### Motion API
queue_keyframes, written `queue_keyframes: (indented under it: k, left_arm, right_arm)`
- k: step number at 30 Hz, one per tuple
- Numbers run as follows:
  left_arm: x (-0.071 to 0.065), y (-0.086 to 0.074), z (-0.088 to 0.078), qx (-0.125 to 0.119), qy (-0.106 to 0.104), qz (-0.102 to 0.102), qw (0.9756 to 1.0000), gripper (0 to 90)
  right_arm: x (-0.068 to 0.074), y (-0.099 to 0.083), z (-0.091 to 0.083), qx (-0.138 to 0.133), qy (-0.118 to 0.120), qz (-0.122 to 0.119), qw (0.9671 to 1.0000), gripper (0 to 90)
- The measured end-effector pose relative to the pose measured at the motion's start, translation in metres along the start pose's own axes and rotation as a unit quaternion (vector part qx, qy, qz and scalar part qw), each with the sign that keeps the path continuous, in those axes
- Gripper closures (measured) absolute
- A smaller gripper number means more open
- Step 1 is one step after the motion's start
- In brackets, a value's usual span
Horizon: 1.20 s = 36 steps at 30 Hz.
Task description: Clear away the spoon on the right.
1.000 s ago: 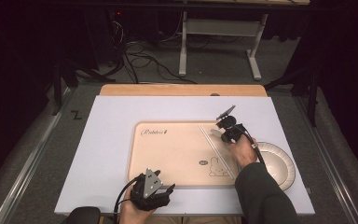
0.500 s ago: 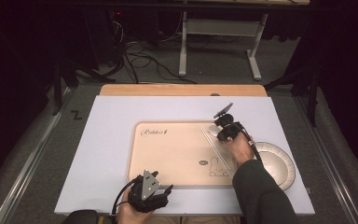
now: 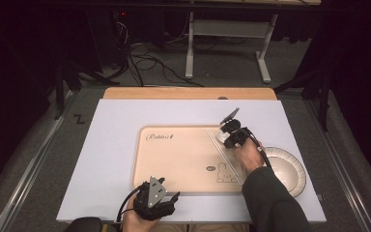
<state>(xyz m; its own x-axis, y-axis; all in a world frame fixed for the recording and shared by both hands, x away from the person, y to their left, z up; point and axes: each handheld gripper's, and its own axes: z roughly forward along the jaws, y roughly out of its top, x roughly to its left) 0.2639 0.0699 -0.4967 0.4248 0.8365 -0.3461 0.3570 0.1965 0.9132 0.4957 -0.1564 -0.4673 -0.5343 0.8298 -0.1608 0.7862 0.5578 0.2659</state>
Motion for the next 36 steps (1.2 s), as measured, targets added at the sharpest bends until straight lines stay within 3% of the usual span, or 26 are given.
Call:
queue_keyframes:
  k: [5, 14, 20, 36]
  left_arm:
    - [-0.001, 0.0, 0.0, -0.002, -0.001, 0.003, 1.0, 33.7]
    - [-0.002, -0.001, 0.0, -0.003, -0.002, 0.001, 1.0, 33.7]
    - [-0.002, 0.0, 0.001, 0.002, -0.005, 0.005, 1.0, 33.7]
    - [-0.007, 0.001, 0.011, 0.005, -0.031, -0.003, 0.9995, 33.0]
  right_arm:
    - [0.002, 0.002, 0.003, 0.001, -0.002, -0.013, 0.9999, 69.7]
    - [-0.001, 0.0, -0.003, -0.016, 0.006, 0.0, 0.9998, 64.8]
    - [0.003, -0.007, -0.021, -0.04, 0.023, -0.011, 0.9989, 62.2]
    - [0.01, -0.042, -0.072, -0.114, 0.07, -0.022, 0.9907, 57.9]
